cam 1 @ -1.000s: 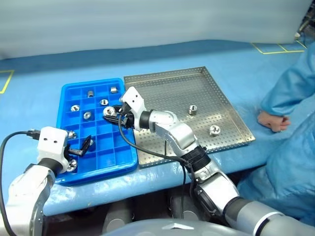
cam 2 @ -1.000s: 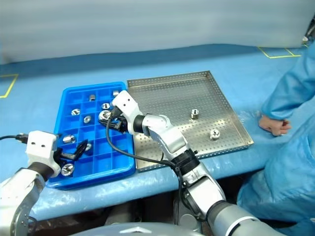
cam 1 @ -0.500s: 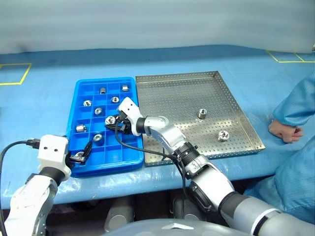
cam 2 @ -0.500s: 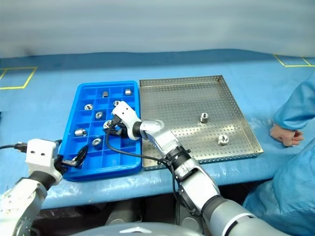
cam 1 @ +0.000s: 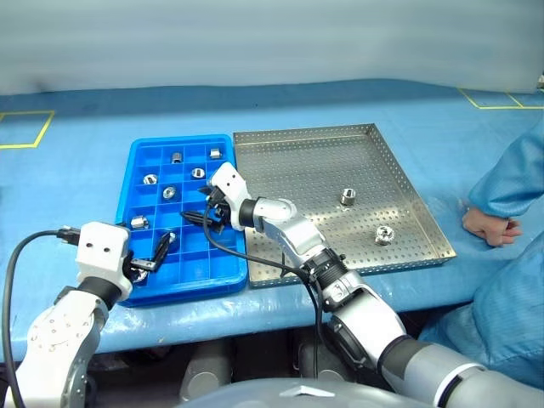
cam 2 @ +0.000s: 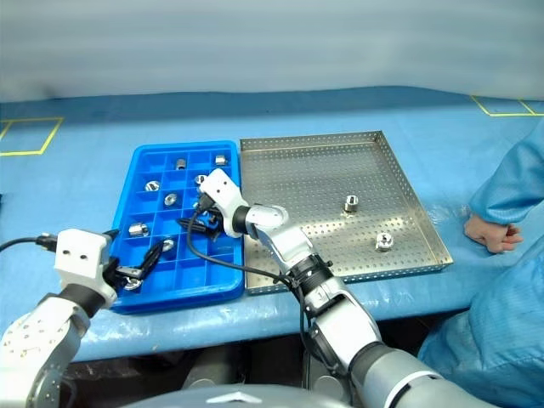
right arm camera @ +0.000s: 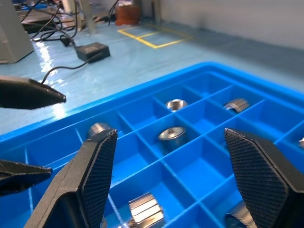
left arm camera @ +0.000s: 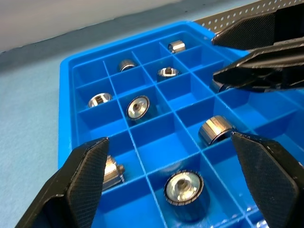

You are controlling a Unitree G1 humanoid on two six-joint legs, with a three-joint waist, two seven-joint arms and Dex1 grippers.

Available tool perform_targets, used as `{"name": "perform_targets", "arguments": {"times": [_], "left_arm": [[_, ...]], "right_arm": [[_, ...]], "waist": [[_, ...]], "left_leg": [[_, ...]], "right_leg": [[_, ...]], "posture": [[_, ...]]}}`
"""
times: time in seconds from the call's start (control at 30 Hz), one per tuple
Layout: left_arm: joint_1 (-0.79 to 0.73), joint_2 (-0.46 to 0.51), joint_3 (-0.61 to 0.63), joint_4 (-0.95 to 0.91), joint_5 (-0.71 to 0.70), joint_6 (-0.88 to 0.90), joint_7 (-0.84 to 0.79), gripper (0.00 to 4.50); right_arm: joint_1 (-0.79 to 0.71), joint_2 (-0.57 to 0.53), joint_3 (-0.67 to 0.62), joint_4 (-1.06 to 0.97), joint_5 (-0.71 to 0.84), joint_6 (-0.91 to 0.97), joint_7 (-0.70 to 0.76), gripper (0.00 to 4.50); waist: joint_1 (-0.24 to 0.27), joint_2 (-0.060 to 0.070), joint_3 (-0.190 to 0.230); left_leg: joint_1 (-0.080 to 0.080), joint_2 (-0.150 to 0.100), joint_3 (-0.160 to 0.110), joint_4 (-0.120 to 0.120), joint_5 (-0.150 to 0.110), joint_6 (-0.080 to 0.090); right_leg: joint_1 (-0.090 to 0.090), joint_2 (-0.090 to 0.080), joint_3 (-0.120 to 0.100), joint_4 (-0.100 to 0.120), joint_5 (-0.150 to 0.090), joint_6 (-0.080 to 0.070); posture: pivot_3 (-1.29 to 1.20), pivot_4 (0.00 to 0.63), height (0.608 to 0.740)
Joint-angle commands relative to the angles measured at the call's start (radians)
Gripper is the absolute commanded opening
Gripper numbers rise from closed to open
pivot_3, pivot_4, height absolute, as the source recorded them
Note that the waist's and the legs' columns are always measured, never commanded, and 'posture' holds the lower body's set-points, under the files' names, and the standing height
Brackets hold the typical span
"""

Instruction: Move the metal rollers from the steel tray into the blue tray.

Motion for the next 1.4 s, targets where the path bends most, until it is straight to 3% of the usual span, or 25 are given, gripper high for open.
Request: {"name": "perform_targets", "arguments": {"times": [0.03,0.3,0.33,0.37,0.43,0.47,0.57,0.73,0.83,1.4], "left_arm": [[-0.017,-0.006,-0.019,-0.009,-0.018,-0.027,-0.008,4.50],[-0.017,-0.006,-0.019,-0.009,-0.018,-0.027,-0.008,4.50],[-0.080,-0.013,-0.092,0.022,-0.036,-0.071,-0.062,4.50],[-0.127,-0.017,-0.147,0.045,-0.052,-0.104,-0.102,4.50],[-0.173,-0.020,-0.203,0.069,-0.068,-0.138,-0.142,4.50],[-0.191,-0.019,-0.213,0.078,-0.068,-0.136,-0.147,4.50],[-0.218,-0.010,-0.230,0.104,-0.065,-0.148,-0.154,4.50],[-0.215,-0.003,-0.228,0.107,-0.067,-0.155,-0.145,4.50],[-0.207,-0.003,-0.226,0.104,-0.066,-0.157,-0.136,4.50],[-0.205,0.003,-0.236,0.107,-0.064,-0.165,-0.126,4.50]], "right_arm": [[0.016,-0.016,-0.033,-0.110,0.010,0.028,-0.025,3.80],[0.016,-0.016,-0.033,-0.110,0.010,0.028,-0.025,3.80],[0.051,-0.101,-0.110,-0.154,-0.036,0.069,-0.103,3.80],[0.077,-0.164,-0.168,-0.188,-0.071,0.102,-0.161,3.80],[0.103,-0.228,-0.225,-0.224,-0.105,0.136,-0.220,3.80],[0.109,-0.233,-0.249,-0.216,-0.114,0.144,-0.273,3.80],[0.123,-0.236,-0.274,-0.213,-0.129,0.173,-0.365,3.80],[0.123,-0.227,-0.266,-0.220,-0.126,0.188,-0.367,3.80],[0.117,-0.234,-0.276,-0.202,-0.122,0.182,-0.370,3.80],[0.092,-0.244,-0.352,0.063,-0.127,0.162,-0.512,3.80]], "waist": [[0.000,0.000,0.000],[-0.001,0.000,0.000],[-0.003,0.001,0.001],[-0.003,0.001,0.001],[0.010,0.005,0.002],[0.021,0.005,0.002],[-0.026,0.003,0.000],[-0.102,0.004,0.001],[-0.102,0.004,0.001],[-0.101,0.004,0.001]], "left_leg": [[0.000,0.000,0.000,0.000,0.000,0.000],[0.000,0.000,0.000,0.000,0.000,0.000],[0.000,0.000,0.000,0.000,0.000,0.000],[0.001,0.002,-0.006,-0.016,0.007,-0.012],[0.001,0.003,-0.005,-0.017,0.006,-0.012],[-0.002,-0.001,-0.011,-0.014,0.008,-0.012],[-0.006,-0.005,-0.007,-0.011,0.008,-0.004],[0.000,-0.002,-0.002,-0.016,0.008,-0.004],[0.000,0.002,-0.005,-0.016,0.008,-0.004],[0.000,0.001,-0.001,-0.013,0.008,-0.005]], "right_leg": [[0.000,0.000,0.000,0.000,0.000,0.000],[0.000,0.000,0.000,0.000,0.000,0.000],[0.001,0.000,0.000,0.000,0.000,0.000],[-0.002,0.006,-0.006,0.002,-0.005,-0.012],[-0.002,0.007,-0.006,0.001,-0.005,-0.013],[-0.001,0.005,-0.010,0.000,-0.007,-0.010],[0.001,-0.006,-0.009,-0.001,-0.005,-0.007],[-0.002,0.004,0.000,0.000,0.000,0.001],[-0.001,0.011,0.002,0.000,0.000,0.000],[-0.001,0.010,0.007,0.000,0.000,0.000]], "posture": [[0.02,0.150,0.740],[0.02,0.150,0.740],[-0.11,0.150,0.740],[-0.11,0.150,0.740],[-0.11,0.150,0.740],[-0.14,0.150,0.740],[-0.13,0.150,0.740],[-0.12,0.150,0.740],[-0.12,0.150,0.740],[-0.12,0.150,0.740]]}}
